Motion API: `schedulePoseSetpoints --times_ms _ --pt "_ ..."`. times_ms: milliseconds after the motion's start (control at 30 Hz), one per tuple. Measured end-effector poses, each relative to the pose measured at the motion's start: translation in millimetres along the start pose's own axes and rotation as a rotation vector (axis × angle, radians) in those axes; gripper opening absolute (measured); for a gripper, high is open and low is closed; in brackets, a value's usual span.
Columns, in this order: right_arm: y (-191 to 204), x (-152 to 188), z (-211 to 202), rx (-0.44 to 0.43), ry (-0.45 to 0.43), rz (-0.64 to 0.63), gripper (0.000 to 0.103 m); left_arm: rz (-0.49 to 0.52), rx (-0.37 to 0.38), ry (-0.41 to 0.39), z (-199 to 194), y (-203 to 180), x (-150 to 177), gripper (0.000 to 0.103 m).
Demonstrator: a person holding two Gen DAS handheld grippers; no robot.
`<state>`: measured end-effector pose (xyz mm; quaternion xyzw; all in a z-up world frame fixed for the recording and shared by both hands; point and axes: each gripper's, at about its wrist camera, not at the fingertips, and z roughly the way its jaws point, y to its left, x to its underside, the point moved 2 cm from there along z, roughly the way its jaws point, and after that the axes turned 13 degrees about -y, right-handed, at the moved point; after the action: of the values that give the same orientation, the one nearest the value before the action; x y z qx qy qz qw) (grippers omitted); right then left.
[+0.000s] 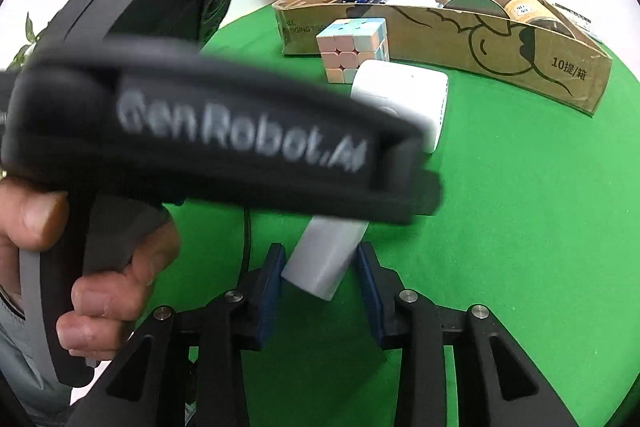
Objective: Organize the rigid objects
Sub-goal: 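Grip the hair dryer handle with the left tool while the right tool grips it too, then carry the hair dryer with both tools into the box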
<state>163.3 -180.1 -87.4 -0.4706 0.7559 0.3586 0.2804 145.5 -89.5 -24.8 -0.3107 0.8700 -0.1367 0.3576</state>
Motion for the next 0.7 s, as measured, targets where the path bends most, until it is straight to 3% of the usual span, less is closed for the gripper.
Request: schedulePoseSetpoints --times_ms 33,333,500,700 --pt "1.0 0.6 0.4 0.002 -0.002 0.001 0.034 0.001 -0.013 0.000 -0.9 2.0 0.1 0.030" --pt "9.4 -5.6 -18.3 0.017 -0.057 -0.036 0.034 -0.029 0.020 -0.070 -12.9 4.4 -9.5 0.029" --pt "11.3 -39.8 -36.3 0.025 -0.133 -0.082 0.034 -0.016 0.039 -0.143 -33.8 -5.5 -35.9 0.029" --pt "6.7 -100.7 -27.1 0.032 -0.210 -0.153 0.034 0.021 0.047 -0.219 -50.7 -11.2 -96.9 0.029"
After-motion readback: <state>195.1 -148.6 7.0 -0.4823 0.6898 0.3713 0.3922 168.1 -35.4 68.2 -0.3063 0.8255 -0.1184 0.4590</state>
